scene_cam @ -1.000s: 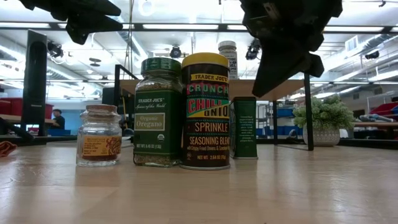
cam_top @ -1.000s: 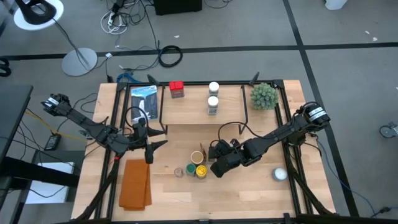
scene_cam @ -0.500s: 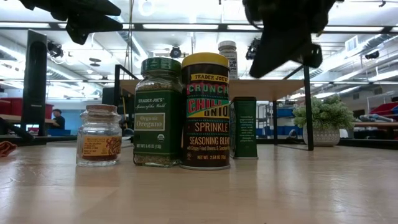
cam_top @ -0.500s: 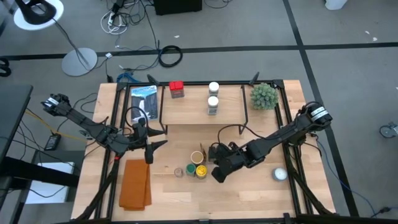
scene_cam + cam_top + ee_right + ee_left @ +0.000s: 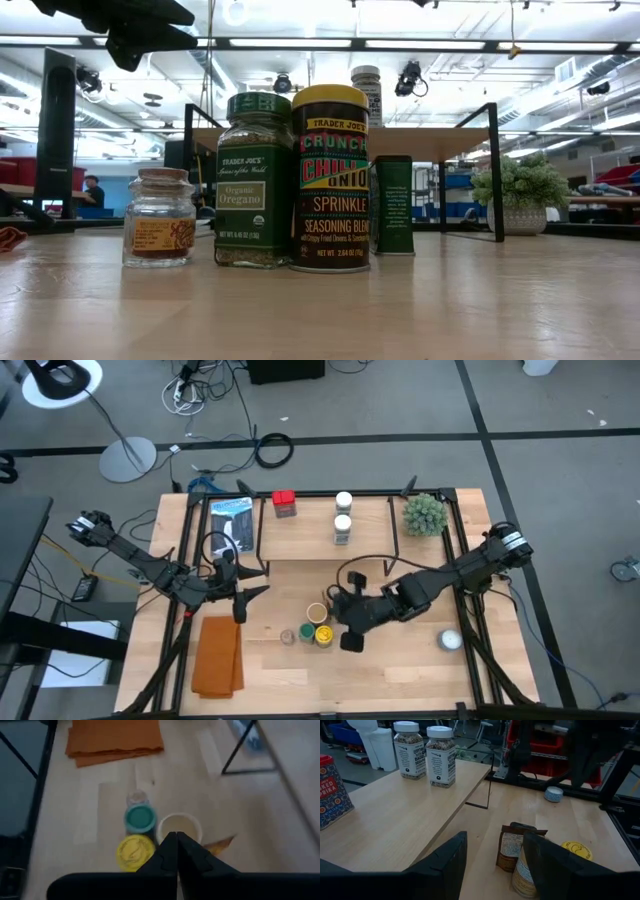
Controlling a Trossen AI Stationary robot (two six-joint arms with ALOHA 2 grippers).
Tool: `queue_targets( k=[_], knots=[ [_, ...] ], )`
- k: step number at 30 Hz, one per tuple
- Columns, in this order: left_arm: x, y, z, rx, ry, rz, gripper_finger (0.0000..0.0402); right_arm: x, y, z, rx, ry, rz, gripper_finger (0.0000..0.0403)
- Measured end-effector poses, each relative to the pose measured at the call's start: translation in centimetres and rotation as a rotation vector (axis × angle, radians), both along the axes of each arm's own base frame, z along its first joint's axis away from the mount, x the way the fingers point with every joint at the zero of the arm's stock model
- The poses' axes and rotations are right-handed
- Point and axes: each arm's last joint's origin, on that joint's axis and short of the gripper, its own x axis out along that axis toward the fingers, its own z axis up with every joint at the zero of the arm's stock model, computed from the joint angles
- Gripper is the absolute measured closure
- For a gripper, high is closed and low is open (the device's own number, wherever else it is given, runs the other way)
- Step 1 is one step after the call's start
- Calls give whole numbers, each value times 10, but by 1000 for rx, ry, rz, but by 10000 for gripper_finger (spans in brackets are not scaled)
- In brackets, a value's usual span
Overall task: Shelf spices
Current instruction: Put the gold seasoning bottle on the shelf
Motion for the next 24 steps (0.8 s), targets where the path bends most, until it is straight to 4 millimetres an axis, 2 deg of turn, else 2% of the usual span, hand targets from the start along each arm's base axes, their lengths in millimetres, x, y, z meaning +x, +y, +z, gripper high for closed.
queue_targets(
  k=[7, 14, 19, 24],
  knots=[
    [0, 0, 1, -2, -6, 0, 204, 27, -24, 5, -85, 17, 158, 398],
    [1, 0, 2, -10, -20, 0, 204, 67, -36, -5, -227, 169, 245, 378],
    [1, 0, 2, -10, -20, -1, 204, 88, -32, -20, -301, 292, 326, 332],
    [1, 0, 3, -14, -26, 0, 204, 95, -27, -26, -302, 356, 381, 259]
  ],
)
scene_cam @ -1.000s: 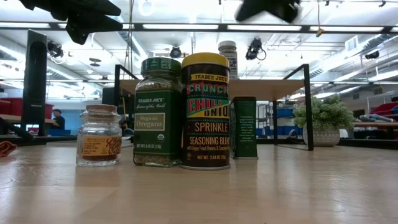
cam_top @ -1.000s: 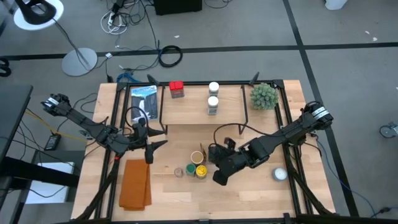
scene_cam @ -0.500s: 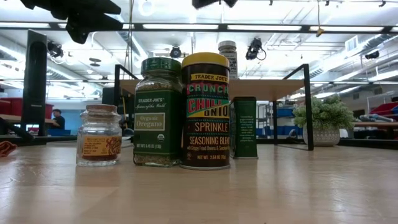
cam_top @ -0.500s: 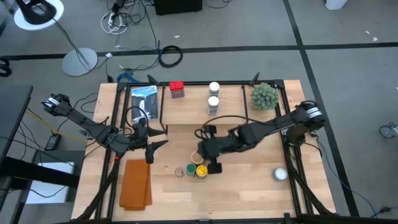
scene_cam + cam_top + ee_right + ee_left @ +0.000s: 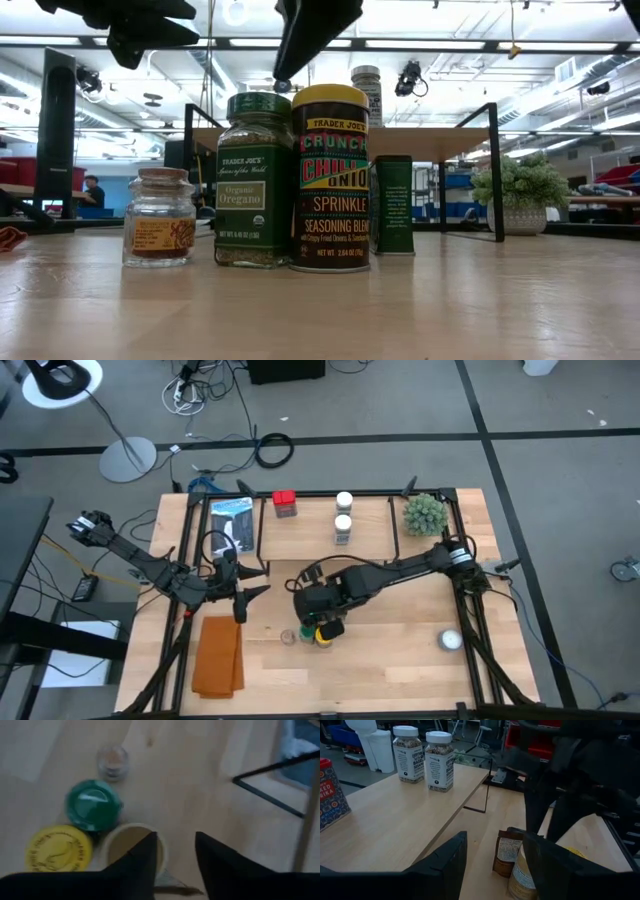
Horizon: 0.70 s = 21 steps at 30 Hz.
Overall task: Shelf spices
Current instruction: Put the gold seasoning bottle on the shelf
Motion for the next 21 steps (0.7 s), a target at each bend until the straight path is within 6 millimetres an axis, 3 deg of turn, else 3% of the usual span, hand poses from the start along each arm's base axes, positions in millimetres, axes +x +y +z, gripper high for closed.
queue_targets(
  k=[8, 13, 16, 21],
  knots=[
    [0, 0, 0, 0, 0, 0, 204, -6, 2, -1, -34, 84, 156, 129],
    [0, 0, 0, -1, -1, 0, 204, -5, 2, -14, -94, 109, 268, 65],
    [0, 0, 1, -6, -10, 0, 204, -4, 3, -20, -120, 105, 319, 45],
    [0, 0, 1, -8, -14, 0, 204, -3, 3, -33, -139, 119, 386, 45]
  ],
)
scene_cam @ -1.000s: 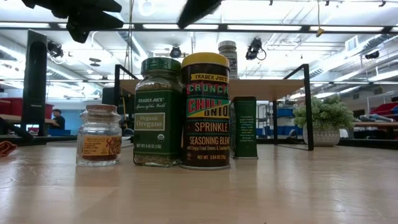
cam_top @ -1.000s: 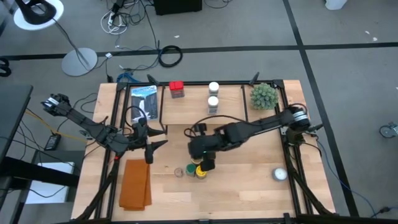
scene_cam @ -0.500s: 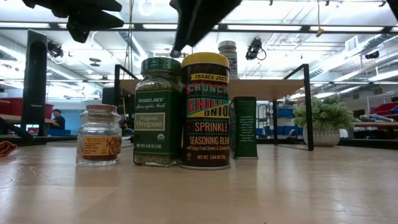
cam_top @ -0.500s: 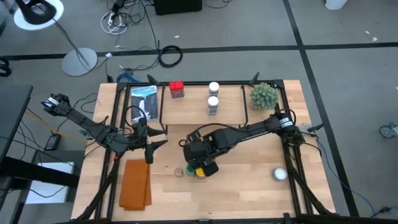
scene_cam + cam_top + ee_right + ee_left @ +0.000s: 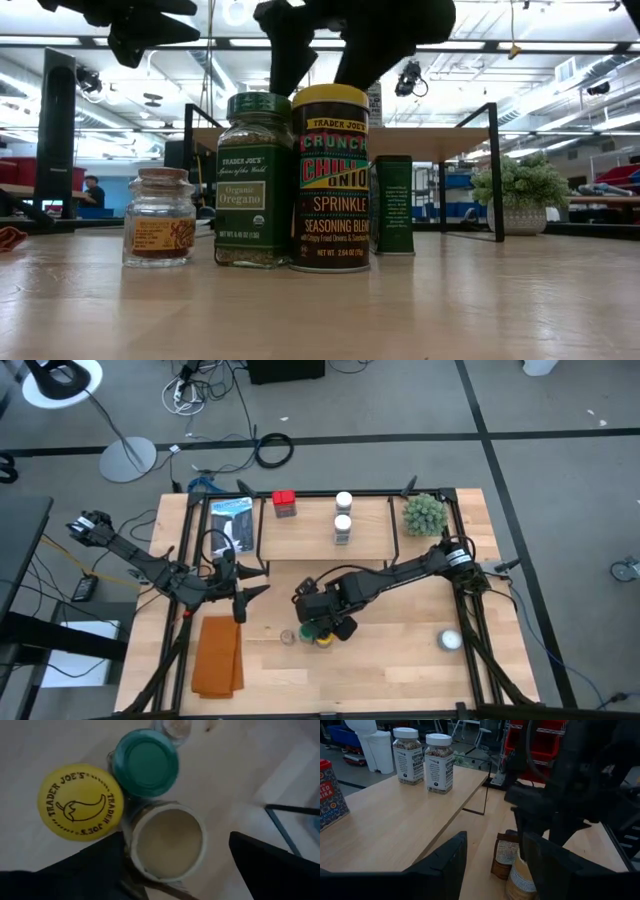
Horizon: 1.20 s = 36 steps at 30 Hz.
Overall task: Shelf spices
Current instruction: Put the gold seasoning bottle on the shelf
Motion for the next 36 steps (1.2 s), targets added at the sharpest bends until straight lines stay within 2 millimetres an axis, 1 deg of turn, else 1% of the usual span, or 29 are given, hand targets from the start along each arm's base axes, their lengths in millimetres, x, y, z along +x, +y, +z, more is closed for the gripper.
queue_targets(
  k=[6, 11, 14, 19, 25, 27, 29, 36],
  knots=[
    [0, 0, 0, 0, -1, 0, 204, -1, -4, -19, 9, 29, 0, 56],
    [0, 0, 0, 0, 0, 0, 204, 4, -7, -30, 61, -7, -8, 58],
    [0, 0, 0, 0, 0, 0, 204, 5, -8, -31, 90, -13, -28, 67],
    [0, 0, 0, 0, 0, 0, 204, 3, -9, -31, 130, -3, -88, 125],
    [0, 0, 0, 0, 0, 0, 204, 3, -8, -31, 128, -8, -139, 128],
    [0, 0, 0, 0, 1, 0, 204, 2, -8, -28, 106, -16, -181, 129],
    [0, 0, 0, 0, 0, 0, 204, 3, -9, -22, 96, -29, -215, 129],
    [0, 0, 0, 0, 0, 0, 204, 7, -11, 25, 119, -134, -388, 129]
  ],
)
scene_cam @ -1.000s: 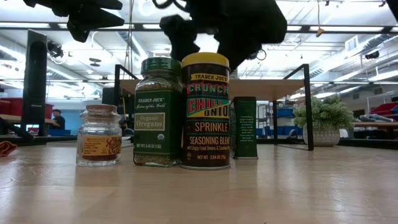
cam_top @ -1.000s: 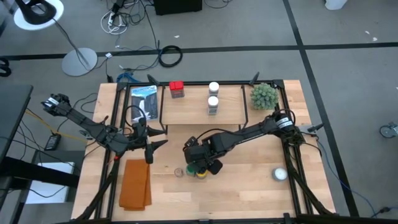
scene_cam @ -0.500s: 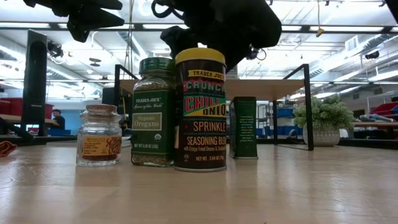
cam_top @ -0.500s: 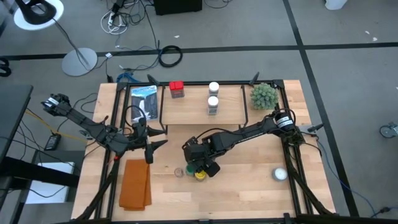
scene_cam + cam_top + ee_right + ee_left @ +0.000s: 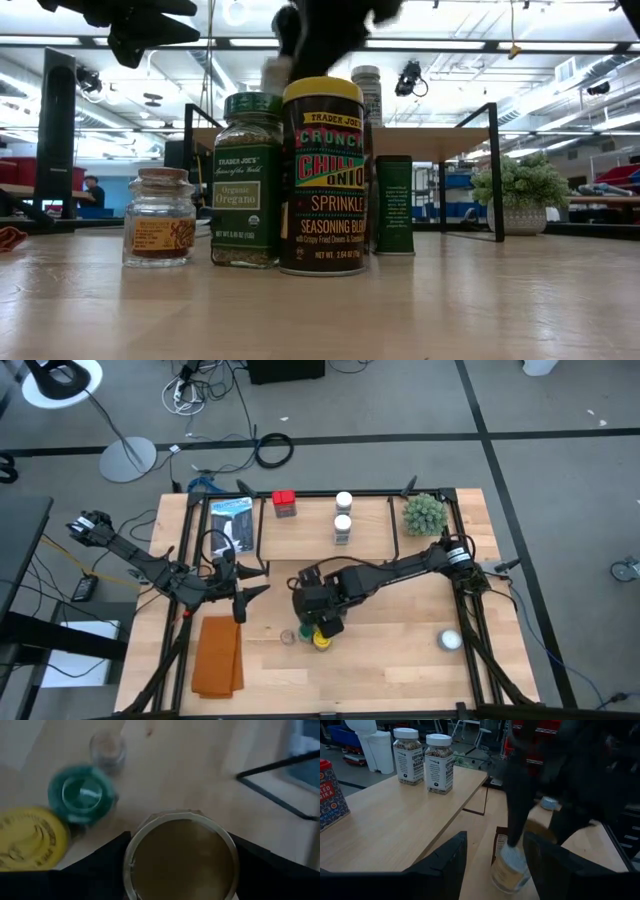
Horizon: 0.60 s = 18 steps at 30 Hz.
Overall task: Shelf spices
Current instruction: Put the gold seasoning bottle on the shelf
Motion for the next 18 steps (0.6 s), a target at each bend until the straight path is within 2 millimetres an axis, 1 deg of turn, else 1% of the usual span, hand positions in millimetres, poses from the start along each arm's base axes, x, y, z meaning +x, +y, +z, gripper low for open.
queue_targets(
  k=[4, 10, 12, 15, 18],
  knots=[
    [0, 0, 0, 0, 0, 0, 204, -3, -1, 32, 78, -50, -117, 129],
    [0, 0, 0, -1, -1, 0, 204, -24, -7, 72, 152, -12, -287, 129],
    [0, 0, 0, -1, -1, 0, 204, -34, -6, 82, 159, 15, -332, 129],
    [0, 0, 0, -1, -1, 0, 204, -47, -1, 89, 180, 34, -374, 129],
    [0, 0, 0, -2, -2, 0, 204, -67, 3, 97, 183, 85, -455, 129]
  ],
)
